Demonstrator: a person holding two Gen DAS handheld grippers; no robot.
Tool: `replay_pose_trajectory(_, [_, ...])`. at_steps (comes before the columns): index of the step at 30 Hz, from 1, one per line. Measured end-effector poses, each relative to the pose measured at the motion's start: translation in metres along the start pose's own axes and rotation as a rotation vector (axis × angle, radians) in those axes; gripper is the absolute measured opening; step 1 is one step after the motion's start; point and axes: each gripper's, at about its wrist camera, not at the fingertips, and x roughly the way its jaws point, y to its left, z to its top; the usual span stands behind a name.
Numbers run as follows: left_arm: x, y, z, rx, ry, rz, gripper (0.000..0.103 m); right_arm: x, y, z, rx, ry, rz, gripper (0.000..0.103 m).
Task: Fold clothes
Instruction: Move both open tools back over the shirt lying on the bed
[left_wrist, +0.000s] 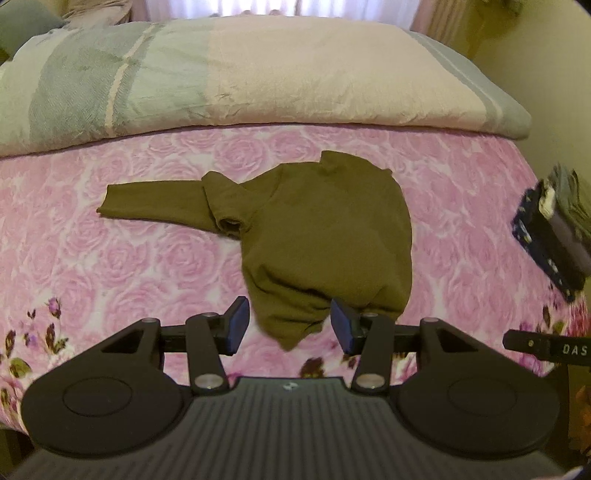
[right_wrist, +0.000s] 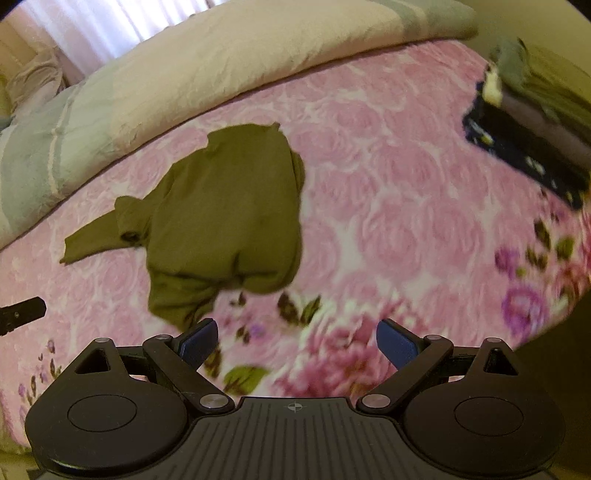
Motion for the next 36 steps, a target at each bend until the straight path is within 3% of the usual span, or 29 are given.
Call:
replay_pose_trajectory(10, [0.012,0.001,-0.002,-0.178,0.034,0.155,0.044,0.037,0.004,0.052,-0.175,0.046,0.095,0.095])
replay_pose_trajectory(18, [0.034,0.018,-0.007,-0.274,0.061,0.187,0.048,0.079,-0.004,0.069,-0.200,0.105,0.118,0.095])
replay_pose_trajectory(24, [0.074,0.048,-0.006,-0.367,0.048,0.140,0.051,0.125,-0.045,0.075,-0.084,0.145,0.036,0.095])
replay_pose_trajectory(28, [0.118,0.062,-0.011,-0.338,0.046,0.040,0.052,0.154,-0.075,0.066,0.008,0.155,-0.003,0.095])
replay_pose_trajectory(33, [0.171,0.067,-0.040,-0.267,0.126,-0.098,0.052,0.177,-0.093,0.028,0.090,0.185,0.003,0.095])
replay_pose_trajectory(36, [0.200,0.072,-0.059,-0.310,0.157,-0.147,0.052,0.193,-0.092,0.001,0.107,0.216,0.036,0.095])
